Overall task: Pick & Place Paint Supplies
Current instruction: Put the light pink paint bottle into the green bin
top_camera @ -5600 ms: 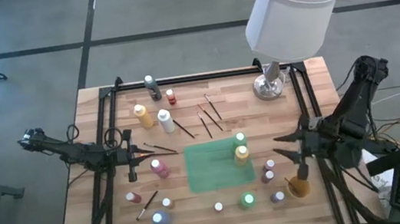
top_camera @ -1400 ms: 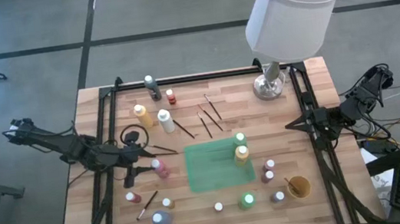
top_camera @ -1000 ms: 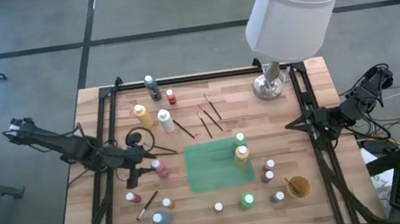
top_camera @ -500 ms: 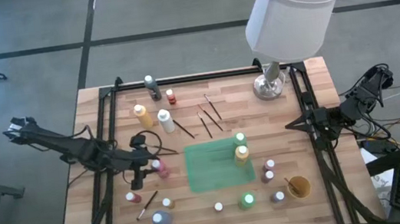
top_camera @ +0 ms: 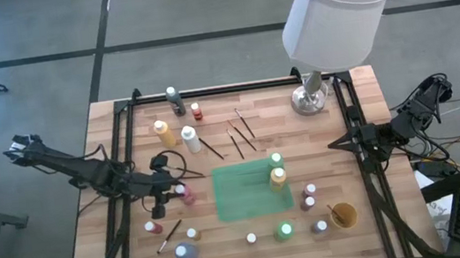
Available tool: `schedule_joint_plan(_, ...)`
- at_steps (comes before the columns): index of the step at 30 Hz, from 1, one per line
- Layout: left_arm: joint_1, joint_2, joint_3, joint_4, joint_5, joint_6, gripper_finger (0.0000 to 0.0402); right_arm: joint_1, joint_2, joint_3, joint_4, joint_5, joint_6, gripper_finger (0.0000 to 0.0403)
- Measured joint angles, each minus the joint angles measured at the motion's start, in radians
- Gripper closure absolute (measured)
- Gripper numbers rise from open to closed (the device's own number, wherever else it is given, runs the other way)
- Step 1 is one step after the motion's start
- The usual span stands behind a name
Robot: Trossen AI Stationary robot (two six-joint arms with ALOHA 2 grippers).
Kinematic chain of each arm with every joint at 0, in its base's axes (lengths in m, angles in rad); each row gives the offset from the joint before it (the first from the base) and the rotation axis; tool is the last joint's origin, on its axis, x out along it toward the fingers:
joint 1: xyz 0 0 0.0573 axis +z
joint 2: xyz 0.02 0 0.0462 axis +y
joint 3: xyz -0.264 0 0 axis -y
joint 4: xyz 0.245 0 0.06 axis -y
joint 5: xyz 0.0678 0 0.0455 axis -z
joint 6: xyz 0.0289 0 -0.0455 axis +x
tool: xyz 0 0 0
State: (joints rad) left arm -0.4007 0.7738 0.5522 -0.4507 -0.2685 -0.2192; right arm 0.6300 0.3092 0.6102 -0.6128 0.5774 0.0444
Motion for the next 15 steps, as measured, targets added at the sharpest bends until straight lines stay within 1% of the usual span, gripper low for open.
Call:
schedule_joint_plan(2, 0.000, -0.002, 0.001, 0.005, -0.002, 0.001, 0.0278, 0.000, 0.000, 0.000, 0.000, 0.000, 0.000, 0.0394)
schedule_joint_plan(5, 0.000, -0.001, 0.043, -0.021, -0.002, 0.004, 0.0278, 0.000, 0.000, 0.000, 0.000, 0.000, 0.000, 0.0394)
schedule_joint_plan(8, 0.000, -0.001, 0.117, -0.036, -0.021, 0.020, 0.0278, 0.000, 0.000, 0.000, 0.000, 0.000, 0.000, 0.0394)
schedule_joint_plan(12, 0.000, 0.012, 0.221, -0.103, -0.050, 0.070, 0.0278, 0.000, 0.000, 0.000, 0.000, 0.000, 0.000, 0.0394)
schedule_joint_plan(15, 0.000, 0.030, 0.297, -0.086, -0.051, 0.119, 0.0278, 0.000, 0.000, 0.000, 0.000, 0.000, 0.000, 0.0394)
